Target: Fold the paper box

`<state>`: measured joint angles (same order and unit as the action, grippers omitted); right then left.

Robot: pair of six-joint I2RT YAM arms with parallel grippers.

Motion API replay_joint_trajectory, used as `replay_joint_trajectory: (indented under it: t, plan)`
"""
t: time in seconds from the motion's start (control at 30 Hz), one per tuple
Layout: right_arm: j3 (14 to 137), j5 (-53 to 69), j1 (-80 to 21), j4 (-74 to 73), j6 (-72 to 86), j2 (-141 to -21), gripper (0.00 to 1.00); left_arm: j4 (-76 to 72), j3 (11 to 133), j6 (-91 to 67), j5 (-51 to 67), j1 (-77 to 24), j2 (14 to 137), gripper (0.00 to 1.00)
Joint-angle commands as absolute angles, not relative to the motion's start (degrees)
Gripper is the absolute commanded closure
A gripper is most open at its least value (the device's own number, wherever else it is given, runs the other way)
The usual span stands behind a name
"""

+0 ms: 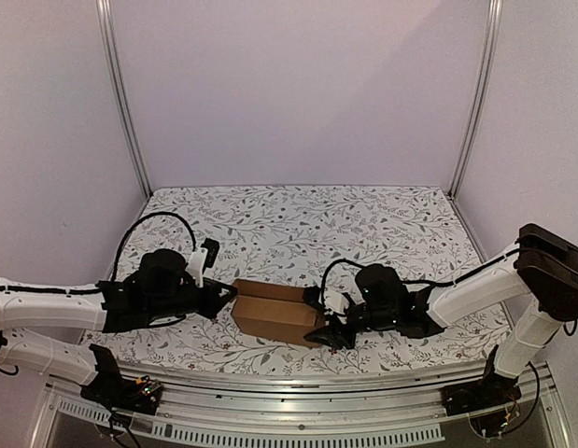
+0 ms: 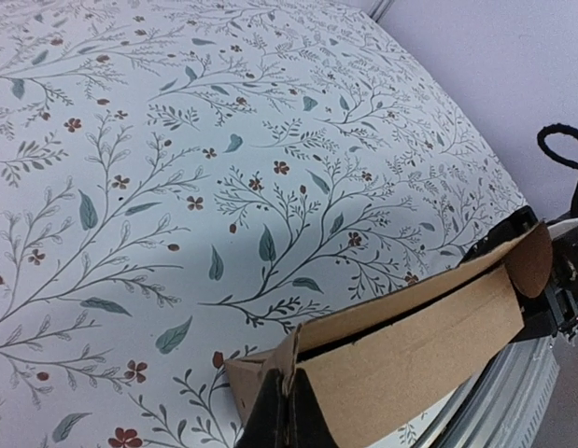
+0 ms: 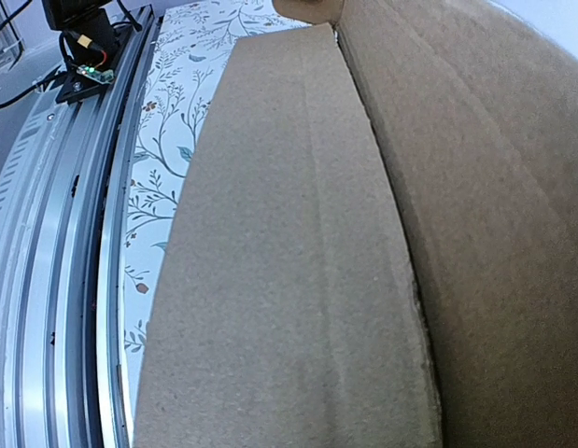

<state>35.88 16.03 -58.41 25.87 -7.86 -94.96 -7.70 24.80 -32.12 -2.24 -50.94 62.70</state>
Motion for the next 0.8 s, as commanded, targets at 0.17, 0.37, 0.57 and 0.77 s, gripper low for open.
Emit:
replay_joint_trajectory:
  t: [0.17, 0.37, 0.57, 0.77]
  plan:
    - [35.3, 7.2, -56.0, 32.4, -3.6, -98.6, 0.75, -11.2, 23.1, -32.5, 0.2, -55.8, 61.7, 1.00]
    - [34.9, 5.3, -55.5, 32.4, -2.3, -99.2, 0.75, -10.9, 22.2, -32.8, -2.9, -57.5, 59.4, 1.00]
    - [35.0, 4.7, -55.0, 32.4, -0.3, -100.0, 0.75, -11.4, 20.7, -34.0, -4.5, -59.1, 57.8, 1.00]
    - [35.7, 4.2, -54.7, 32.2, 3.1, -100.7, 0.77, -12.1, 20.5, -35.0, -6.5, -60.7, 58.1, 1.00]
